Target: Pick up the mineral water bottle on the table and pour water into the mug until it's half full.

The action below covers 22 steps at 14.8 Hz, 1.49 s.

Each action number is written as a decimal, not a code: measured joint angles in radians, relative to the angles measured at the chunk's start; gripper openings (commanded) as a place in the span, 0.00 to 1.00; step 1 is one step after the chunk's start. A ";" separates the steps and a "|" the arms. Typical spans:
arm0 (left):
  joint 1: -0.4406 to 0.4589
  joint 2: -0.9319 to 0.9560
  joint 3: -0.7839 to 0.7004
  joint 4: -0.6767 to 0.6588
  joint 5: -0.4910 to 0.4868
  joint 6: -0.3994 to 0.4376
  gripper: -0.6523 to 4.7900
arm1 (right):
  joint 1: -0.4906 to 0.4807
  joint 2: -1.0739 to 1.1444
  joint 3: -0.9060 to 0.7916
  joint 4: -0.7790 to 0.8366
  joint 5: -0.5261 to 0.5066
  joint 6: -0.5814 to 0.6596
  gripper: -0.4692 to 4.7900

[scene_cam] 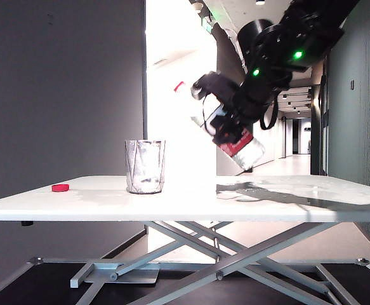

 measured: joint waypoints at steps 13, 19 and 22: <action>0.000 0.000 0.000 0.000 0.000 0.000 0.11 | 0.066 0.063 -0.002 -0.007 0.221 -0.316 0.43; 0.000 0.000 0.000 0.000 0.000 0.000 0.11 | 0.080 0.067 0.010 0.026 0.319 -0.467 0.43; 0.000 0.000 0.000 0.000 0.000 0.000 0.11 | 0.091 0.067 0.010 0.053 0.336 -0.542 0.43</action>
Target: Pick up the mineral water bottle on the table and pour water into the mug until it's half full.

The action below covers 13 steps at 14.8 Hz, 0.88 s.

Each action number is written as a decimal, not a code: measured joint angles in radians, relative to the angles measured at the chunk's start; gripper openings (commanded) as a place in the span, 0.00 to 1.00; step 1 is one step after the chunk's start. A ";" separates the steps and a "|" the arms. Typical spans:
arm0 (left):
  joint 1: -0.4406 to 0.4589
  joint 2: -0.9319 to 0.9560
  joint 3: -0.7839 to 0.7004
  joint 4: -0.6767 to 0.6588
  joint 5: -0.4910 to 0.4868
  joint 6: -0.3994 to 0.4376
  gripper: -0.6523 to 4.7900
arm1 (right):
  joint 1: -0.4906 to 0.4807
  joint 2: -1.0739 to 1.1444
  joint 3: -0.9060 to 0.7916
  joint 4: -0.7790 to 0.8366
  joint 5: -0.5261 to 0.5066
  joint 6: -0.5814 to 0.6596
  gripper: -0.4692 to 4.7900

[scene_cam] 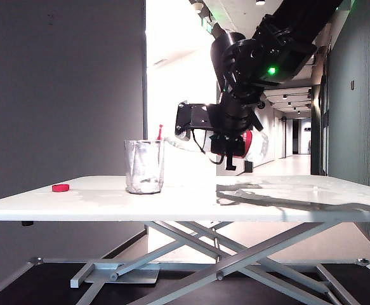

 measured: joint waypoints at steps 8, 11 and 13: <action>0.000 0.000 0.000 0.000 0.000 0.000 0.11 | 0.014 0.000 0.002 0.063 0.057 -0.115 0.43; 0.000 0.000 0.000 0.000 0.000 0.000 0.11 | 0.014 0.001 0.030 0.083 0.075 -0.139 0.43; 0.000 0.000 0.000 0.000 0.000 0.000 0.11 | 0.014 0.000 0.040 0.086 0.080 -0.143 0.43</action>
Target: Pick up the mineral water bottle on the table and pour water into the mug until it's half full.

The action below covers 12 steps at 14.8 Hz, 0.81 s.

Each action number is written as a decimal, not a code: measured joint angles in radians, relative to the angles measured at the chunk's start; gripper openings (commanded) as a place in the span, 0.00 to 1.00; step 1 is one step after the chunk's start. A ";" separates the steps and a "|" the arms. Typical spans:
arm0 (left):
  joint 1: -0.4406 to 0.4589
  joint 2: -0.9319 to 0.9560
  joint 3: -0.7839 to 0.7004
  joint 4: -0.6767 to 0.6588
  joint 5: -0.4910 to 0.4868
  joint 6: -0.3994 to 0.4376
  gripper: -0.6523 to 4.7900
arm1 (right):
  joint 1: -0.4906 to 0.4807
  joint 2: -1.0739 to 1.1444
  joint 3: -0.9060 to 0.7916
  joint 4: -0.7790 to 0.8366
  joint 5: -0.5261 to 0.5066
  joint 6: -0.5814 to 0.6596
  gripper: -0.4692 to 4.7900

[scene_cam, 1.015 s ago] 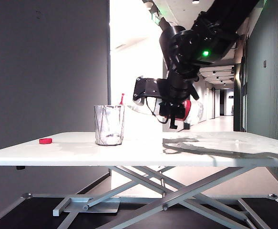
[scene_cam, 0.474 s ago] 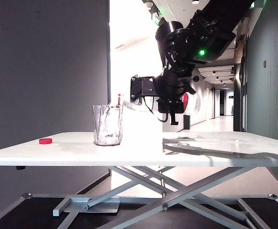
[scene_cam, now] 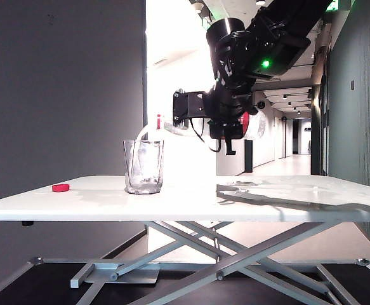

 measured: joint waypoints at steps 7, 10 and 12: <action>0.000 0.000 0.000 0.000 0.000 0.000 0.11 | 0.001 0.000 0.000 -0.010 0.015 -0.029 0.43; 0.000 0.000 0.000 0.000 0.000 0.000 0.11 | 0.001 0.000 0.000 -0.010 0.015 -0.044 0.43; 0.000 0.000 0.000 0.000 0.000 0.000 0.11 | 0.001 0.000 0.000 -0.010 0.015 -0.053 0.43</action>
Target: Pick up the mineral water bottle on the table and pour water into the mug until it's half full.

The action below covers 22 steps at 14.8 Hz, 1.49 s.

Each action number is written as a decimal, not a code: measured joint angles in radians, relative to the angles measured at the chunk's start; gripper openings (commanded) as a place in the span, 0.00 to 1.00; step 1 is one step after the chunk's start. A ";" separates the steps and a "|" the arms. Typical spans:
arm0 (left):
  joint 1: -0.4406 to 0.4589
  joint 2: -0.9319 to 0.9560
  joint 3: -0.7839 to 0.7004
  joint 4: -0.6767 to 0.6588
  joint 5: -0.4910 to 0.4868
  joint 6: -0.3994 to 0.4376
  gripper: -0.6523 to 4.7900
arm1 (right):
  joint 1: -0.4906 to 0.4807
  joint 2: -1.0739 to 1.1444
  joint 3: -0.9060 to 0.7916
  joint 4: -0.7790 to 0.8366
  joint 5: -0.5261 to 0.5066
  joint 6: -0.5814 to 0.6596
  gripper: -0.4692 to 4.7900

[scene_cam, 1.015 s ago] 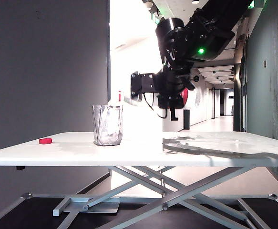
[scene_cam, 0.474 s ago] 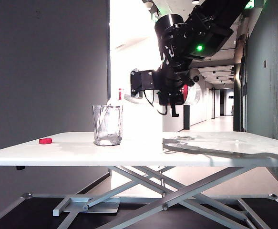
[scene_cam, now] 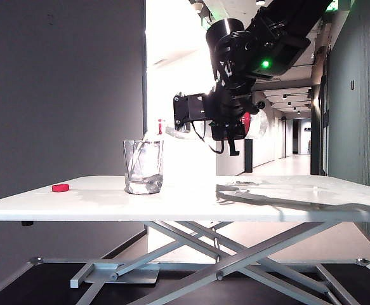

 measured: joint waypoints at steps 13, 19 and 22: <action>0.000 0.000 0.000 0.000 0.000 0.000 0.11 | 0.000 0.000 0.000 0.019 0.025 -0.047 0.43; 0.000 0.000 0.000 0.000 0.000 0.000 0.11 | 0.000 0.000 -0.002 -0.077 -0.067 0.322 0.43; 0.000 0.000 0.000 0.000 0.000 0.000 0.11 | 0.000 0.000 -0.002 -0.099 -0.150 0.582 0.43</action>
